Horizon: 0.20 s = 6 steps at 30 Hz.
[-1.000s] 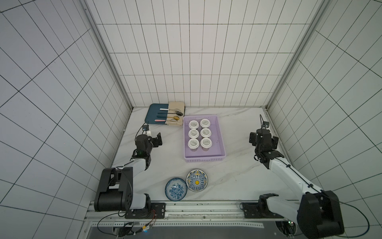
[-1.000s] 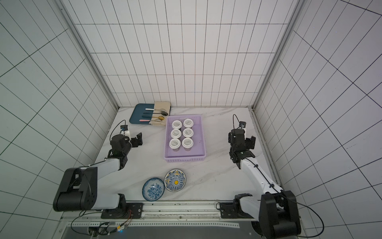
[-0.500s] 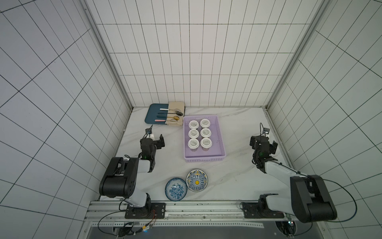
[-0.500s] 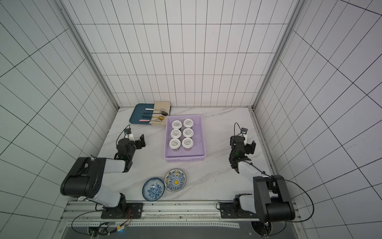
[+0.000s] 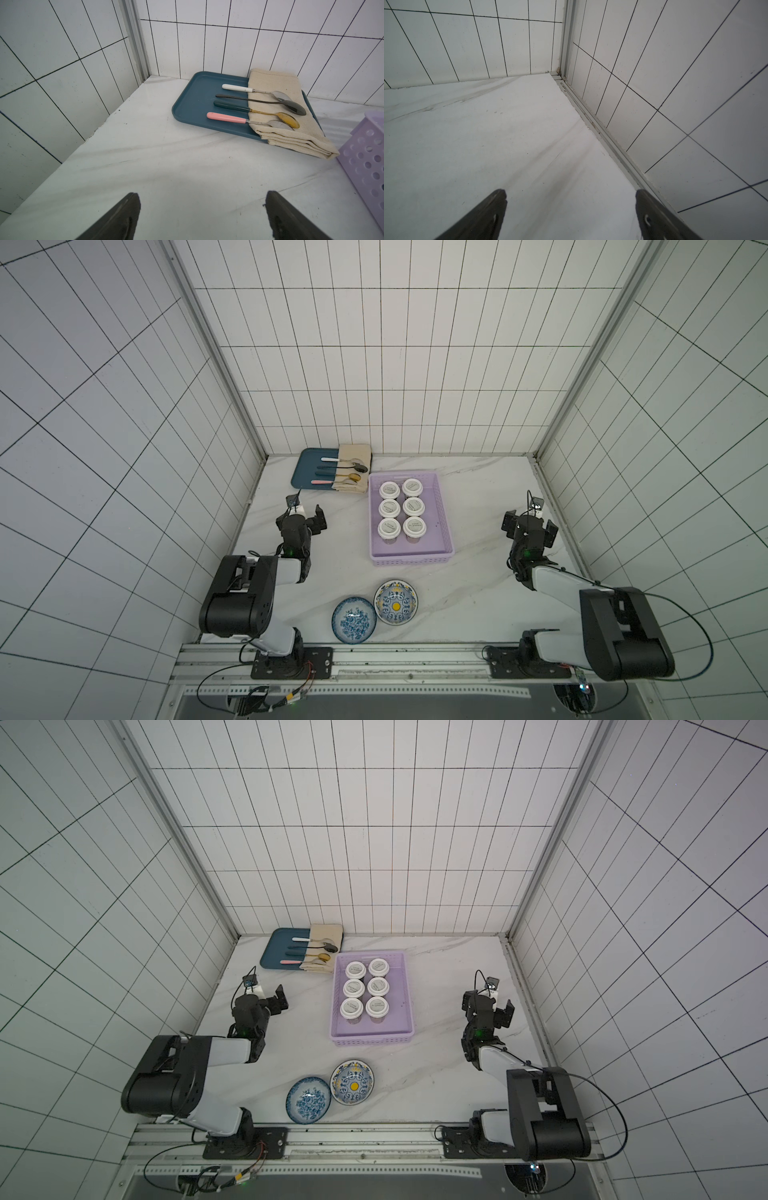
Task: Put the yogurt in the basket
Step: Reset both arms
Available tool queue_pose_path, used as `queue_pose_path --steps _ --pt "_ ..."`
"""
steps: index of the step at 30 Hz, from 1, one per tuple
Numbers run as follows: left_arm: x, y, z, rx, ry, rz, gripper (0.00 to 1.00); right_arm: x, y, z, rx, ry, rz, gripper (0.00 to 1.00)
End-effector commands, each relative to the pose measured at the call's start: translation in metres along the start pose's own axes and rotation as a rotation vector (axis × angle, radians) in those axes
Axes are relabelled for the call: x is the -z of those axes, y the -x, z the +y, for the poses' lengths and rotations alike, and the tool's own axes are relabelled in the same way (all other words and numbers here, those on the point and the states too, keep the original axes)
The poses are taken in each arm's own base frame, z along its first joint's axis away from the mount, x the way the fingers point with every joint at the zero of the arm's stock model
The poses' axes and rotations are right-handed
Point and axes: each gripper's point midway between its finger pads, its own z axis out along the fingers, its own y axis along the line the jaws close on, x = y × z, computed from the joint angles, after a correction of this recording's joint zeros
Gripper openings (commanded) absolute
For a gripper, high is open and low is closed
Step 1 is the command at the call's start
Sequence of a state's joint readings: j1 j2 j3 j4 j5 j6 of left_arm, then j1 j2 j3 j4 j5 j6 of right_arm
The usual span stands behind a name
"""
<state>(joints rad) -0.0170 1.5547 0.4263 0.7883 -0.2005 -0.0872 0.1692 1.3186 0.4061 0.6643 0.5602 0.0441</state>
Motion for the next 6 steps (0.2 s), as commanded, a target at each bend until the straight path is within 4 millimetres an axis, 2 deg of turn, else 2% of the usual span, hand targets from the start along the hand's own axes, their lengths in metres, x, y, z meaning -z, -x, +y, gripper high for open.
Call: queue_pose_path --steps 1,6 --pt "-0.0038 0.0032 0.0024 0.010 0.013 -0.003 0.98 0.0003 -0.0041 -0.0031 0.000 0.000 -0.009 0.99" --pt "-0.0035 0.0030 0.0024 0.009 0.013 -0.002 0.98 0.0024 -0.0009 -0.0006 0.015 0.025 -0.037 0.99"
